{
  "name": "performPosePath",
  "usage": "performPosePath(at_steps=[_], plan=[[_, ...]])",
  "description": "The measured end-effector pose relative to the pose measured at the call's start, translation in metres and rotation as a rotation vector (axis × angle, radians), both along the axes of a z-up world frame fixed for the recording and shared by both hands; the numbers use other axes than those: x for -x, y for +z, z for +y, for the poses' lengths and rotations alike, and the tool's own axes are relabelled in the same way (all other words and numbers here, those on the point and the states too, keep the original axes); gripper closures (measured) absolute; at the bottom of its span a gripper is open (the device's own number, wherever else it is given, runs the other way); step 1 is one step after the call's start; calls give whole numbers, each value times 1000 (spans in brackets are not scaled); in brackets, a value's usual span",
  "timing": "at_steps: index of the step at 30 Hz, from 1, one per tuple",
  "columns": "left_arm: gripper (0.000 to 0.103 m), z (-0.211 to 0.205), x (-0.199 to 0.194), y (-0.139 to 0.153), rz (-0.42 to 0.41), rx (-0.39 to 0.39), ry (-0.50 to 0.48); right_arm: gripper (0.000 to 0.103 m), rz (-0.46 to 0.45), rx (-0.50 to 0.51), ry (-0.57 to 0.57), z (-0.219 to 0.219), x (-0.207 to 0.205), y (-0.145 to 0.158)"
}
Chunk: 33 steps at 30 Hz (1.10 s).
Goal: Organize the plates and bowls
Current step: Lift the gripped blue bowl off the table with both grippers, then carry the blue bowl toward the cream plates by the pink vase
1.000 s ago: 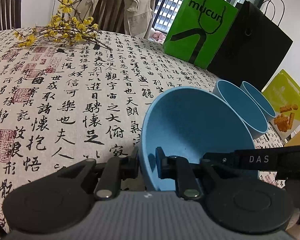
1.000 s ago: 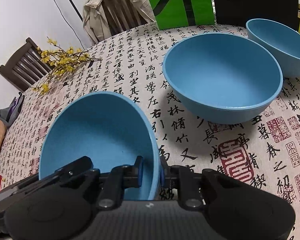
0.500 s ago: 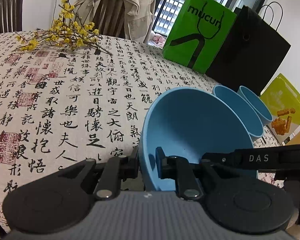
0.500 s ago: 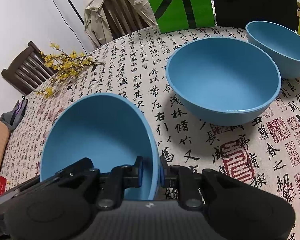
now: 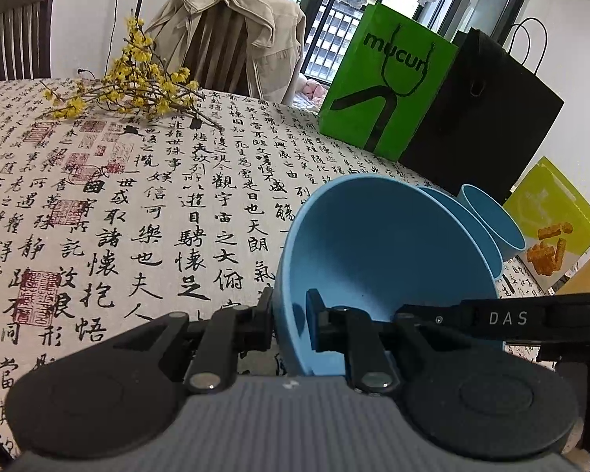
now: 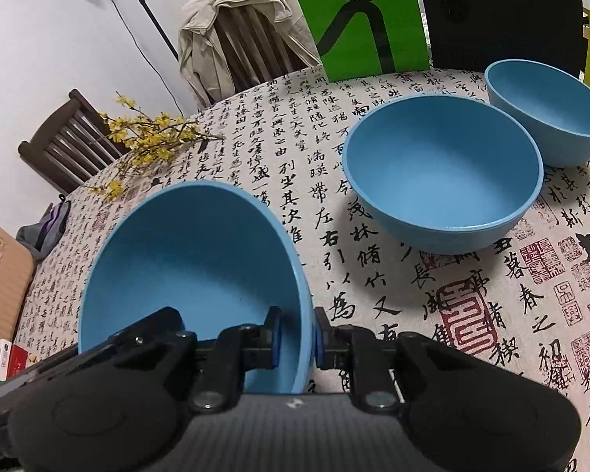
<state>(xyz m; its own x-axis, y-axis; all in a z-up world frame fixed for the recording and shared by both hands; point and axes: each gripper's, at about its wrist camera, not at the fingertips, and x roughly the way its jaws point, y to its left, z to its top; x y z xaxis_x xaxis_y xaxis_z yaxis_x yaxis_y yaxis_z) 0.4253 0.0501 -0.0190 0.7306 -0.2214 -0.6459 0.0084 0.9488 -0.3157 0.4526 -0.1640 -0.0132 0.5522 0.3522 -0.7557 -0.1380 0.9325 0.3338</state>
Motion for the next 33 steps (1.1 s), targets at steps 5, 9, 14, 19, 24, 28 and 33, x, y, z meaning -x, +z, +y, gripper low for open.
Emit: performPosePath(at_steps=[5,9,14,19,24,28,33], plan=[[86,0,7,7,-17,-10,7,87,-12,-7,6,0,5,5],[86,-2,11,11,-27,-21,11,87,-19,-15,9,-1,9,8],[86,-3,17,15,-35,-24,16,87,-28,-21,11,-1,14,12],[86,-2,23,18,-44,-29,22,87,-38,-31,11,0,19,15],[86,0,28,22,-52,-31,31,87,-44,-42,14,2,23,16],[86,2,33,25,-58,-36,38,87,-49,-46,19,4,27,18],[86,6,40,29,-64,-34,45,87,-54,-54,28,8,31,21]])
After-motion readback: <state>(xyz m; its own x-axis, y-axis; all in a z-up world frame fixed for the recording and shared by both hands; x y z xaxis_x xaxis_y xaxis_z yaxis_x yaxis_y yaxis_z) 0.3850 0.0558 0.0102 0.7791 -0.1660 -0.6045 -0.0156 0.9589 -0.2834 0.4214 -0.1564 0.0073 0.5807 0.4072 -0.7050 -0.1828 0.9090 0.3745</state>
